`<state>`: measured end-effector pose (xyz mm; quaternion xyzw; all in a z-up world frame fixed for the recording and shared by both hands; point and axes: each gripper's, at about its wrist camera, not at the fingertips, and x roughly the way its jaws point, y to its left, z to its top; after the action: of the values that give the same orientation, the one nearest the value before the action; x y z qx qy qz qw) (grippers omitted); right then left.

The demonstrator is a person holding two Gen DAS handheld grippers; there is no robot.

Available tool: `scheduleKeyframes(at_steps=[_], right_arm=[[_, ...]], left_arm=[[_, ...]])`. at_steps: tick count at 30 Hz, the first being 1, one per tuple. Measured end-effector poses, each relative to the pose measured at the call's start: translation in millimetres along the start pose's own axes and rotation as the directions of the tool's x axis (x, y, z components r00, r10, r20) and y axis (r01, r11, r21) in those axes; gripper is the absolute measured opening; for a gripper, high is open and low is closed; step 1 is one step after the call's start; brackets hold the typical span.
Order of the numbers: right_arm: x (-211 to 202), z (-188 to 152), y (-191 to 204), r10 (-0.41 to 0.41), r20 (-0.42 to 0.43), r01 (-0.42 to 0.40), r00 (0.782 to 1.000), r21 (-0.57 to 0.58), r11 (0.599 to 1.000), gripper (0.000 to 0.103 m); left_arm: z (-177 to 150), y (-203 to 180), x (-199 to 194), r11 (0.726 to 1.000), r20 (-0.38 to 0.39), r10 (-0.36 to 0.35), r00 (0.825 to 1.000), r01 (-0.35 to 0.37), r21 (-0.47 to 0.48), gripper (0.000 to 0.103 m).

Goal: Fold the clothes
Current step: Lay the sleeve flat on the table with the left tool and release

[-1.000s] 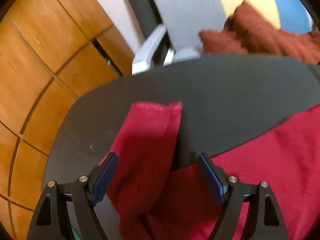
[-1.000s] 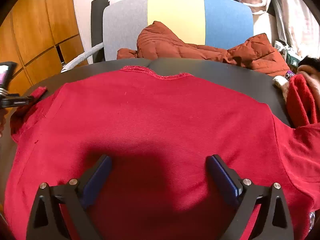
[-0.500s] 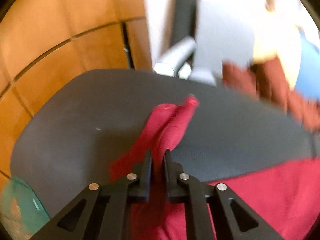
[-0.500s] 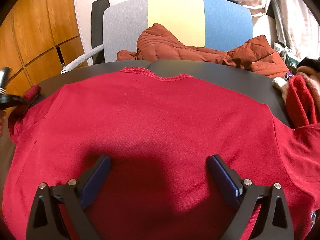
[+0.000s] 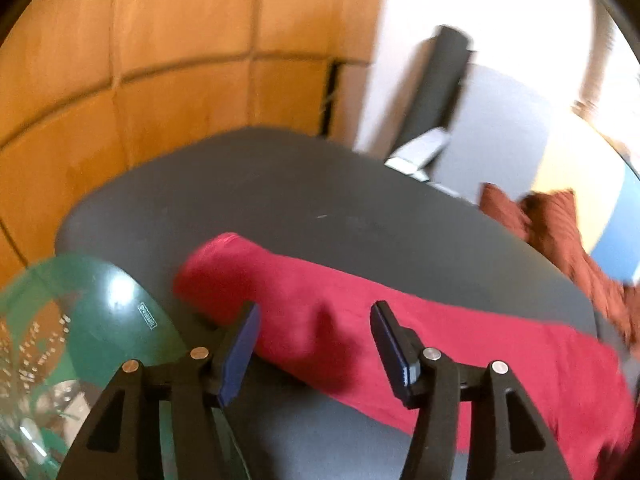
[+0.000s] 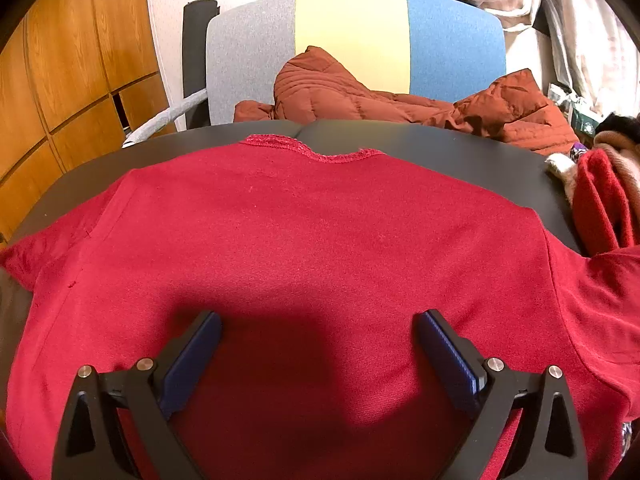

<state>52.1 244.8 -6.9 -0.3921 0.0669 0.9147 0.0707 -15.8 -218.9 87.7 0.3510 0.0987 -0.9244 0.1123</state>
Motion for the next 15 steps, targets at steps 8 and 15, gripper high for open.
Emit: scheduleKeyframes(at_steps=[8, 15], right_arm=[[-15.4, 6.1, -7.5, 0.070, -0.076, -0.069, 0.995, 0.015, 0.998, 0.099], [-161.8, -59.4, -72.5, 0.261, 0.163, -0.294, 0.951, 0.234, 0.927, 0.101]], left_arm=[[-129.5, -48.9, -109.5, 0.926, -0.027, -0.374, 0.927, 0.375, 0.046, 0.060], [-174.9, -84.0, -158.0, 0.859, -0.132, -0.458, 0.879, 0.476, 0.188, 0.063]])
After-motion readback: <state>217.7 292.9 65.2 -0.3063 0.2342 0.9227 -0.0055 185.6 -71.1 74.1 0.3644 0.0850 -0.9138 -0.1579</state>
